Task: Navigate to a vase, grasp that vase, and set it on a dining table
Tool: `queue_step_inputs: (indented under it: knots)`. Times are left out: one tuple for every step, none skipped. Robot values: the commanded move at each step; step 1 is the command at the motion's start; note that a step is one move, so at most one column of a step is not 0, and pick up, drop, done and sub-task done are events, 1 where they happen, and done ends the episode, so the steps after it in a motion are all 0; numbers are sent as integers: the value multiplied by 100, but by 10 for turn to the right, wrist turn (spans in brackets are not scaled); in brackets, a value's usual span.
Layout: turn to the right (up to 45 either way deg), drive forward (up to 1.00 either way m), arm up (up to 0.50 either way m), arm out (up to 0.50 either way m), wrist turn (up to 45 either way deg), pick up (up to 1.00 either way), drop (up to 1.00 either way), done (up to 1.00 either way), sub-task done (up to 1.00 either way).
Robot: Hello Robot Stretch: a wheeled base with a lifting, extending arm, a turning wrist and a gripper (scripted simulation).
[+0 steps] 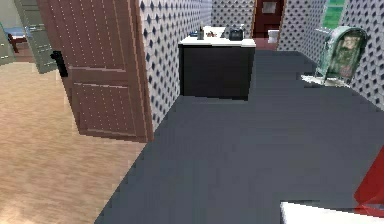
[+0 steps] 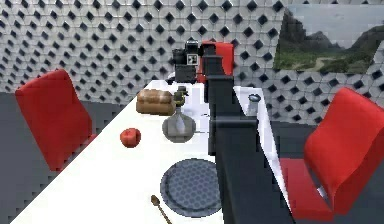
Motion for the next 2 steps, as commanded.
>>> queue_step_inputs:
  knots:
    - [0, 0, 0, -8, 0, 0, 0, 0, 0]
    - [0, 0, 0, 0, 0, 0, 0, 100, 0]
